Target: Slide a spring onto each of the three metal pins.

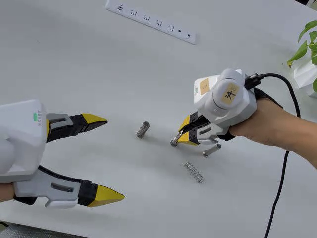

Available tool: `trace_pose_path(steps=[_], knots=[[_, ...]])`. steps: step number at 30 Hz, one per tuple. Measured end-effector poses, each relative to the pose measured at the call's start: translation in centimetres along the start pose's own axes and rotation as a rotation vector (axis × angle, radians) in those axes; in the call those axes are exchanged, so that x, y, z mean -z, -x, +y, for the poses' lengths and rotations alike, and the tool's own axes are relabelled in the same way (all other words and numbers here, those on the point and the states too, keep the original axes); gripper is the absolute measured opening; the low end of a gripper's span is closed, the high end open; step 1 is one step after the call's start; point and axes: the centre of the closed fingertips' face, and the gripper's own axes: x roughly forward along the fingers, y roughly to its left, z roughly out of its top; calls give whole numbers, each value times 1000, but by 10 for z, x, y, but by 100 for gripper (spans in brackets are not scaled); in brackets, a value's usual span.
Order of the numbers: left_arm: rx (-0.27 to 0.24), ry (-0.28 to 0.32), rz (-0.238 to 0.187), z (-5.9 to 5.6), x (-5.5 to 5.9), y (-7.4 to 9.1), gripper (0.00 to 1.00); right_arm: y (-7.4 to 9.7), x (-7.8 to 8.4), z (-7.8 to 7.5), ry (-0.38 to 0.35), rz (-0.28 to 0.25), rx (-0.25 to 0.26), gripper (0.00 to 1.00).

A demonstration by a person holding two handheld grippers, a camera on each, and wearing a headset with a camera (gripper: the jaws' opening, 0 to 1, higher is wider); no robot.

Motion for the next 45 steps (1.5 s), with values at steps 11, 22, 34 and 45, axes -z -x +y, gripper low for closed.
trace_pose_path(steps=[11, 22, 34, 45], knots=[[4, -8, 11, 0, 1, 0, 85, -7, 2, -1, 6, 10, 2, 6], [0, -2, 14, 1, 2, 2, 84, -11, 3, 0, -7, 10, 0, 7], [-3, -9, 12, 1, -1, 2, 84, -3, 0, -3, -40, -21, 17, 13], [-7, -25, 20, 0, -5, 5, 84, 22, -13, 5, -97, -125, 48, 24]])
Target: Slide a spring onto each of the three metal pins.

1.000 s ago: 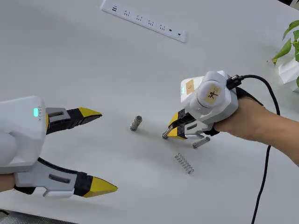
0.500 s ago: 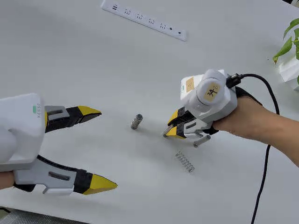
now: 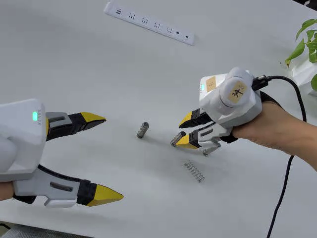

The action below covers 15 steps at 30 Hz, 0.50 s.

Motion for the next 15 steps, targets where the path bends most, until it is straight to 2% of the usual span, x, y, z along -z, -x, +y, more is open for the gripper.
trace_pose_path(steps=[4, 9, 13, 15], knots=[[-1, -9, 9, 0, -1, 2, 84, 15, -3, 3, -22, -45, 26, 28], [-1, -20, 22, -2, -2, 4, 84, 32, -7, 8, -59, -118, 57, 40], [-6, -33, 35, -3, -4, 5, 85, 45, -4, 13, -88, -165, 82, 47], [-4, -39, 38, -5, -5, 6, 86, 51, -3, 17, -117, -193, 87, 55]])
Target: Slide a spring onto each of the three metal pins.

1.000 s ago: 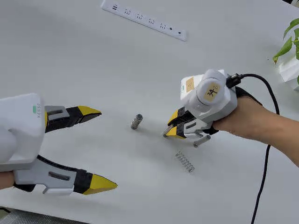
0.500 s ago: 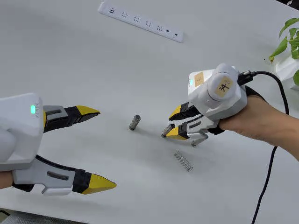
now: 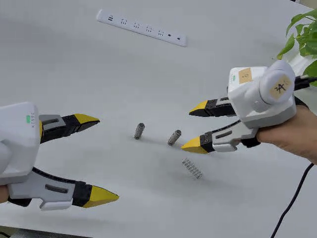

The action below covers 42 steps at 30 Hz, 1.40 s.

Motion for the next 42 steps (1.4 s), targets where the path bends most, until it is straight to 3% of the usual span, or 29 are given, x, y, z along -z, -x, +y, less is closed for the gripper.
trace_pose_path(steps=[13, 20, 25, 28, 30, 35, 42], knots=[[5, -53, 55, -3, -8, 4, 85, 39, 27, 18, -98, -133, 80, 84], [24, -104, 90, -10, -16, -2, 84, 50, 50, 28, -139, -172, 102, 92], [48, -148, 127, -16, -20, -11, 82, 58, 67, 33, -177, -192, 125, 92], [71, -180, 151, -21, -22, -19, 81, 63, 75, 35, -191, -201, 140, 91], [86, -204, 168, -25, -23, -25, 79, 69, 85, 28, -197, -211, 146, 91], [123, -244, 212, -36, -29, -47, 69, 71, 90, 35, -214, -227, 156, 90], [175, -361, 296, -47, -31, -95, 62, 72, 99, 43, -239, -254, 171, 90]])
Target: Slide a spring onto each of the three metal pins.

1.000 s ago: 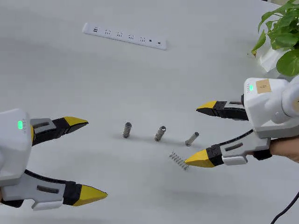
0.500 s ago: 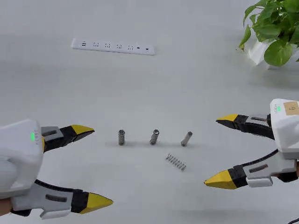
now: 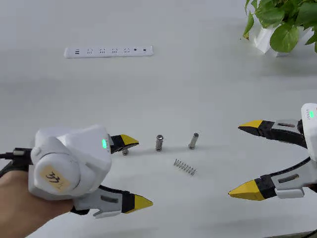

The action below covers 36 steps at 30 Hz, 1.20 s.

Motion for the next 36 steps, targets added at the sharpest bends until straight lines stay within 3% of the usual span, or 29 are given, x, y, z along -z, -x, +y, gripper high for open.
trace_pose_path(steps=[1, 5, 8, 10, 14, 16, 27, 36], knots=[[5, -32, 26, 2, 0, -7, 60, 1, 2, 1, -5, -4, 1, 89], [36, -39, 43, 1, -5, -33, 55, 4, 9, 3, -16, -10, 6, 88], [29, -83, 111, 6, 1, -47, 50, 7, 14, 3, -27, -17, 14, 87], [39, -88, 109, 7, 0, -58, 47, 9, 17, 2, -40, -26, 23, 87], [42, -133, 183, 9, 9, -72, 42, 11, 25, 0, -56, -31, 35, 85], [45, -131, 196, 9, 10, -80, 40, 12, 29, -1, -62, -35, 39, 85], [76, -200, 328, 4, 23, -110, 33, 20, 46, -5, -84, -49, 50, 85], [87, -170, 376, 8, 31, -117, 24, 26, 55, -5, -98, -52, 54, 85]])
